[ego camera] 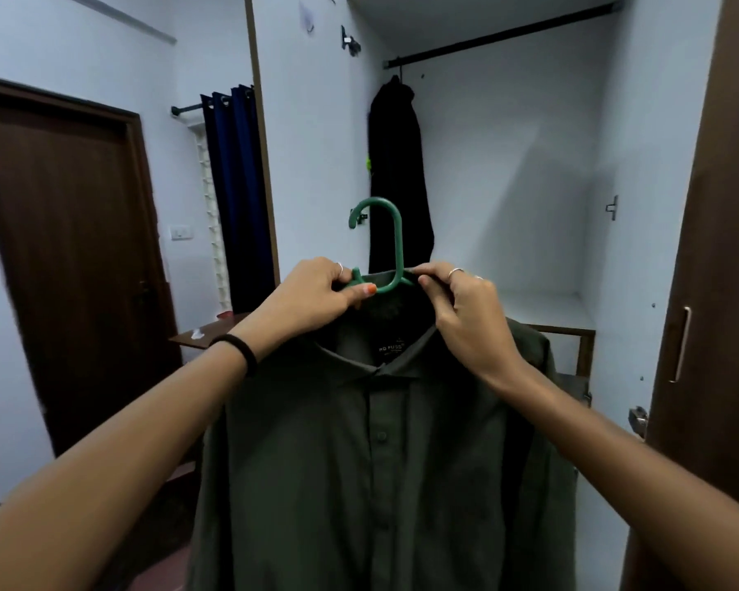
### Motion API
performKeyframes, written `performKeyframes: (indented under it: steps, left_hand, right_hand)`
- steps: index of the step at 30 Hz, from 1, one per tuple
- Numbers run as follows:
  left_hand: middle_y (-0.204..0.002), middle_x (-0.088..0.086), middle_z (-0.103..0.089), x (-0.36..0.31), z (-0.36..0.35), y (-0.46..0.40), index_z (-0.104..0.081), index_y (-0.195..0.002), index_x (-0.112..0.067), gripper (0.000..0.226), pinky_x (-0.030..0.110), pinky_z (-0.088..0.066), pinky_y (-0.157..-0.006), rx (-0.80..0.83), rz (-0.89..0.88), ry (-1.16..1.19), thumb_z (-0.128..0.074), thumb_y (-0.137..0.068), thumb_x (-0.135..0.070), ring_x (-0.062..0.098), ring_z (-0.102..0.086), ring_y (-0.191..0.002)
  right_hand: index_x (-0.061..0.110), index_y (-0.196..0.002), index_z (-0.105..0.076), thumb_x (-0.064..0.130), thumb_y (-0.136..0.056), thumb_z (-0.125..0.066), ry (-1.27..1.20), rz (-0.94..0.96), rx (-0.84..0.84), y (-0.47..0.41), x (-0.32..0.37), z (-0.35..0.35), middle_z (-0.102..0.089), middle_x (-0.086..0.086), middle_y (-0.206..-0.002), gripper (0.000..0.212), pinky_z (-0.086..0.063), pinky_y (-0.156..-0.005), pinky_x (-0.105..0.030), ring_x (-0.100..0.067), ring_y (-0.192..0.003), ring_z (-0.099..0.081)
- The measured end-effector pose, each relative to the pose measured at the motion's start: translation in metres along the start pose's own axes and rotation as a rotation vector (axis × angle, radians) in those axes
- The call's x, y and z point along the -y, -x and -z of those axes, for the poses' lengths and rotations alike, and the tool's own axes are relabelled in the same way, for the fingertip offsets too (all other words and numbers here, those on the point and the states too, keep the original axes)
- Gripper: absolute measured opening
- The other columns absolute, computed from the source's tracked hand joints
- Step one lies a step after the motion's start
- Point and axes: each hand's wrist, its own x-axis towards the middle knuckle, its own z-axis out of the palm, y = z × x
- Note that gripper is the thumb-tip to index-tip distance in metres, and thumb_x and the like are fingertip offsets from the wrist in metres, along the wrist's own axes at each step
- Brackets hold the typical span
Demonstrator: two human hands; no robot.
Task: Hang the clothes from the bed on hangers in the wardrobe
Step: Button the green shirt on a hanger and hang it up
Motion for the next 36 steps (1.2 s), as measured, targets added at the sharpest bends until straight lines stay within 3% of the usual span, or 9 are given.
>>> performKeyframes:
  steps: [5,9,14,17,20,23,26,30,36]
  left_hand:
    - [-0.046,-0.001,-0.039,0.044,-0.025,-0.076,-0.039,-0.051,-0.020,0.048,0.030,-0.028,-0.050,-0.167,-0.157,-0.050,-0.063,-0.090,-0.034,0.014,-0.038,-0.047]
    - [-0.057,-0.001,-0.048,0.094,-0.035,-0.144,-0.043,-0.056,-0.023,0.042,0.033,-0.038,-0.061,-0.248,-0.122,-0.018,-0.061,-0.090,-0.041,0.022,-0.047,-0.062]
    - [-0.071,-0.004,-0.058,0.126,-0.059,-0.222,-0.052,-0.071,-0.025,0.028,0.037,-0.048,-0.072,-0.266,-0.138,0.034,-0.062,-0.087,-0.045,0.023,-0.057,-0.078]
    - [-0.073,-0.006,-0.060,0.129,-0.071,-0.265,-0.058,-0.100,-0.020,0.025,0.026,-0.046,-0.069,-0.289,-0.156,0.266,-0.052,-0.095,-0.044,0.005,-0.058,-0.069]
    - [-0.098,0.003,-0.067,0.139,-0.072,-0.313,-0.057,-0.116,-0.018,0.055,0.035,-0.048,-0.088,-0.234,-0.073,0.540,-0.027,-0.096,-0.059,0.013,-0.063,-0.089]
    - [-0.109,0.001,-0.066,0.174,-0.078,-0.359,-0.061,-0.116,-0.018,0.062,0.033,-0.047,-0.091,-0.107,-0.035,0.375,-0.024,-0.094,-0.063,0.015,-0.061,-0.099]
    - [-0.103,-0.003,-0.069,0.201,-0.091,-0.413,-0.061,-0.111,-0.024,0.042,0.031,-0.049,-0.091,-0.037,-0.098,0.126,-0.045,-0.091,-0.057,0.011,-0.063,-0.099]
    - [-0.096,0.005,-0.068,0.218,-0.114,-0.503,-0.066,-0.104,-0.013,0.032,0.041,-0.048,-0.086,-0.256,-0.218,-0.097,-0.055,-0.094,-0.042,0.021,-0.063,-0.093]
    - [-0.078,0.007,-0.067,0.226,-0.127,-0.601,-0.067,-0.082,-0.012,0.028,0.029,-0.042,-0.068,-0.615,-0.277,0.003,-0.055,-0.096,-0.032,0.018,-0.058,-0.074]
  right_hand:
    - [0.020,-0.130,-0.051,0.054,-0.093,-0.043,0.024,-0.114,0.133,-0.039,-0.063,-0.023,-0.064,0.004,-0.100,0.051,-0.037,-0.081,-0.019,-0.009,-0.095,-0.058]
    - [0.016,-0.116,-0.059,0.057,-0.088,-0.051,0.207,-0.103,0.222,-0.087,-0.129,-0.040,-0.062,0.006,-0.094,0.050,-0.037,-0.079,-0.024,-0.013,-0.091,-0.058]
    - [0.007,-0.085,-0.058,0.020,-0.097,-0.053,0.299,0.000,-0.010,-0.141,-0.202,-0.072,-0.057,-0.003,-0.070,0.018,-0.034,-0.064,-0.032,-0.033,-0.071,-0.057]
    - [0.013,-0.084,-0.057,0.032,-0.096,-0.046,0.410,0.041,-0.131,-0.184,-0.243,-0.080,-0.063,-0.012,-0.074,0.025,-0.042,-0.064,-0.039,-0.037,-0.072,-0.057]
    - [0.011,-0.088,-0.059,0.038,-0.093,-0.041,0.505,0.095,-0.231,-0.229,-0.291,-0.080,-0.065,-0.019,-0.082,0.033,-0.047,-0.066,-0.045,-0.041,-0.077,-0.058]
    - [0.010,-0.093,-0.060,0.041,-0.094,-0.040,0.567,0.119,-0.305,-0.280,-0.345,-0.074,-0.066,-0.022,-0.089,0.037,-0.046,-0.066,-0.045,-0.043,-0.083,-0.059]
    - [0.004,-0.097,-0.060,0.033,-0.099,-0.046,0.590,0.108,-0.349,-0.344,-0.394,-0.066,-0.065,-0.026,-0.093,0.032,-0.041,-0.067,-0.044,-0.045,-0.085,-0.058]
    - [0.001,-0.099,-0.058,0.029,-0.101,-0.045,0.631,0.172,-0.377,-0.429,-0.450,-0.062,-0.063,-0.030,-0.093,0.031,-0.040,-0.066,-0.044,-0.046,-0.084,-0.057]
    - [0.005,-0.098,-0.056,0.033,-0.101,-0.041,0.641,0.155,-0.333,-0.530,-0.510,-0.081,-0.063,-0.028,-0.099,0.032,-0.037,-0.063,-0.039,-0.046,-0.090,-0.057]
